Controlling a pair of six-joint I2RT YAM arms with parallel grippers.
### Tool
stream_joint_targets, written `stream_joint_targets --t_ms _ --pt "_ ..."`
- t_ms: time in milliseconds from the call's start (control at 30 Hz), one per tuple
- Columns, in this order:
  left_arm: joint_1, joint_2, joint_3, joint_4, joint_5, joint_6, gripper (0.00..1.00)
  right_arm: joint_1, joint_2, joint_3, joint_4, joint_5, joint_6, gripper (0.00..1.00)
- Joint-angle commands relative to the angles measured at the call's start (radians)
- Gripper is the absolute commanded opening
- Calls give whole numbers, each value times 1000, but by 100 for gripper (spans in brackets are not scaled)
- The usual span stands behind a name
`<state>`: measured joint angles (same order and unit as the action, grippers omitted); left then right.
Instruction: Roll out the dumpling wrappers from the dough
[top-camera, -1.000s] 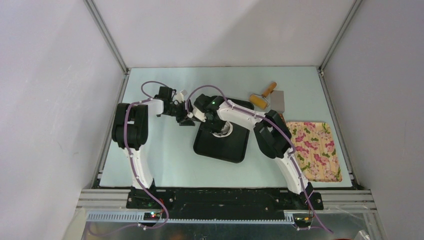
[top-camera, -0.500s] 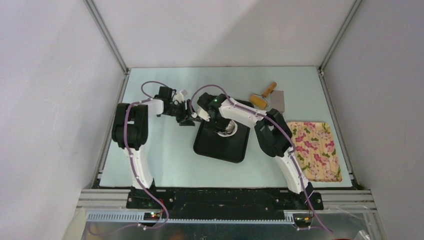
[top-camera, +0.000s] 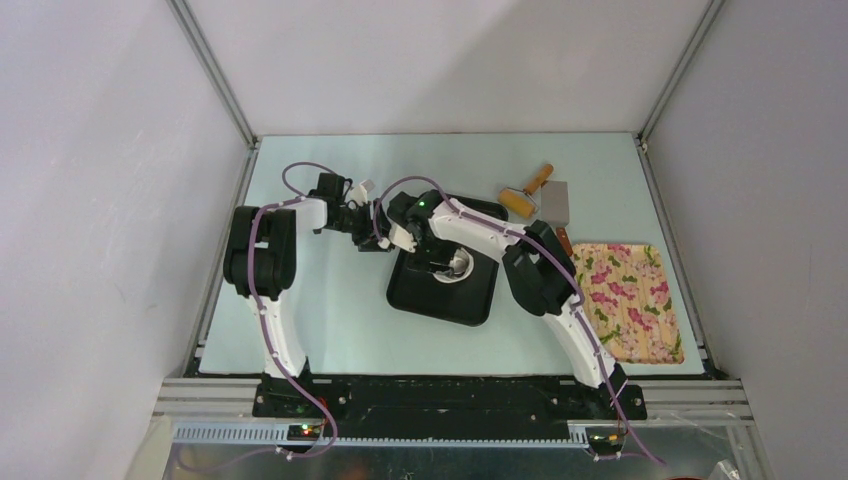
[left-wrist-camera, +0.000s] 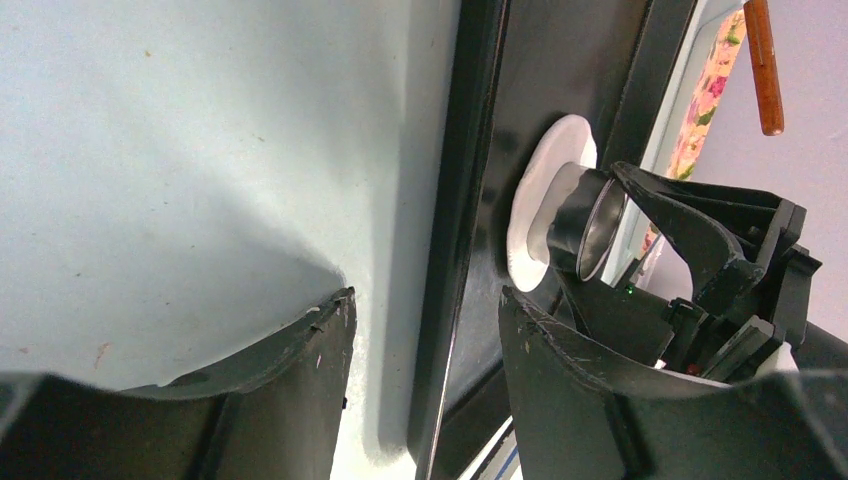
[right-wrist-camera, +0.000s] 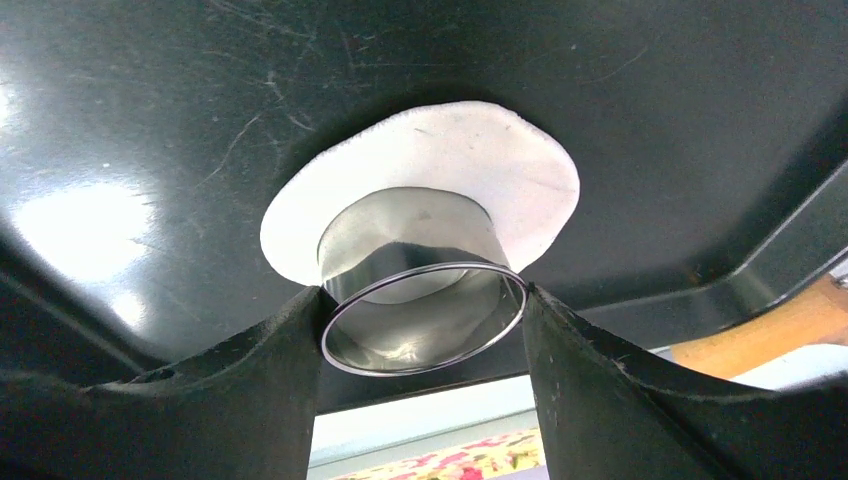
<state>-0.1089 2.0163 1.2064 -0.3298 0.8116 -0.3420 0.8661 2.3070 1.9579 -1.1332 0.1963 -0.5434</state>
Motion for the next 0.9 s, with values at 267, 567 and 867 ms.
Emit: stream_joint_targets --t_ms 267,567,867 --pt "12 22 8 -3 -57 13 61 -10 -89 -54 68 -211 57 89" --pt "11 21 8 -4 -56 13 62 -29 -175 -57 90 -165 71 99" --pt "12 27 13 -5 -51 13 62 -116 -467 -408 392 -341 71 99"
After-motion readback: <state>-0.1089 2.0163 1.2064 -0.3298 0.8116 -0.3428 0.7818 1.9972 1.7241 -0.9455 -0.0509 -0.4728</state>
